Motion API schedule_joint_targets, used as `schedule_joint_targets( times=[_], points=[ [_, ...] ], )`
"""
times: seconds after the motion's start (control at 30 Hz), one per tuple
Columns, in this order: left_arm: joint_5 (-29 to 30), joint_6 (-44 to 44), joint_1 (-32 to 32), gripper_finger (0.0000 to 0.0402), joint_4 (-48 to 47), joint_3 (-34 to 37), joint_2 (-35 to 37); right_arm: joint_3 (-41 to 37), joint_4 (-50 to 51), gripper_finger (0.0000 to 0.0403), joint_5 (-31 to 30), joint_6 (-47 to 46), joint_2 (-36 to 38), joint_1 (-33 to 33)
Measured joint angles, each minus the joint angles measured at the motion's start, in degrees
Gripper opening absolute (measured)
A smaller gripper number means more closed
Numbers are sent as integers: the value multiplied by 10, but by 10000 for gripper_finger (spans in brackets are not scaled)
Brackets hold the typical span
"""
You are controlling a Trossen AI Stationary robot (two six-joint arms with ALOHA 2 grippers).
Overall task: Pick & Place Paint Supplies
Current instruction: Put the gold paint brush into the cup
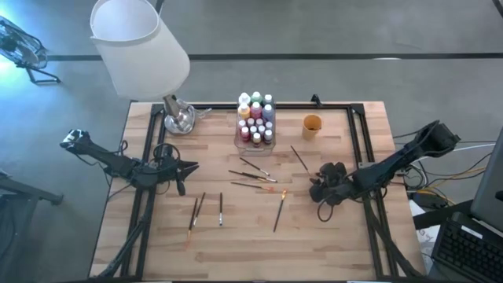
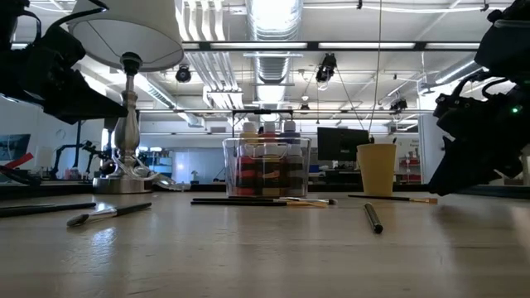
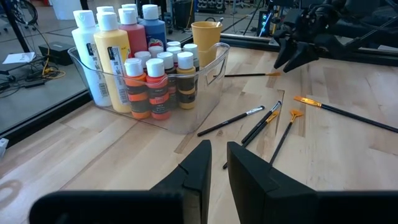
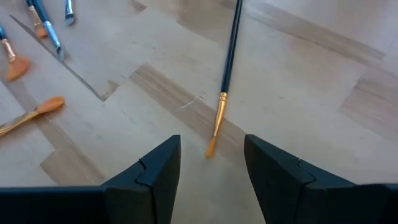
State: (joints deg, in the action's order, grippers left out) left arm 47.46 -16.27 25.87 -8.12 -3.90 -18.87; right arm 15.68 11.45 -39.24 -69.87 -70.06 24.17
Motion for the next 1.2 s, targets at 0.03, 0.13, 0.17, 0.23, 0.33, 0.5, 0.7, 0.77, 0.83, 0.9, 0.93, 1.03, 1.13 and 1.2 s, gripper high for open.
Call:
schedule_joint_targets(
  times=[0.03,0.13,0.17,0.23,0.33,0.5,0.7,0.77,0.83,0.9,0.93,1.03,1.13,1.2],
  points=[
    [0,0,0,55,0,0,0,0,-1,171,-1,0,-4,-1],
    [0,0,0,57,0,0,0,2,-3,171,3,0,-33,-2],
    [0,0,0,57,0,0,0,8,-5,171,0,0,-49,-2],
    [0,0,0,58,0,0,0,22,-8,171,-9,2,-82,-2],
    [0,0,0,56,0,0,0,43,-7,171,-21,5,-131,-1],
    [0,0,0,58,0,0,0,83,34,168,-21,-25,-179,-2],
    [0,0,0,56,2,0,0,113,90,144,5,-37,-181,-2],
    [0,0,0,57,2,0,0,113,92,135,13,-36,-171,-3],
    [0,0,0,58,2,0,0,112,93,130,22,-35,-162,-3],
    [0,0,0,57,2,0,0,110,94,127,29,-34,-155,-3],
    [0,0,0,57,2,0,0,109,94,126,32,-35,-152,-3],
    [0,0,0,56,2,0,0,104,96,128,36,-35,-149,-3],
    [0,0,0,57,2,0,0,104,96,133,37,-39,-150,-3],
    [0,0,0,58,2,0,0,103,96,135,36,-43,-151,-2]
  ],
)
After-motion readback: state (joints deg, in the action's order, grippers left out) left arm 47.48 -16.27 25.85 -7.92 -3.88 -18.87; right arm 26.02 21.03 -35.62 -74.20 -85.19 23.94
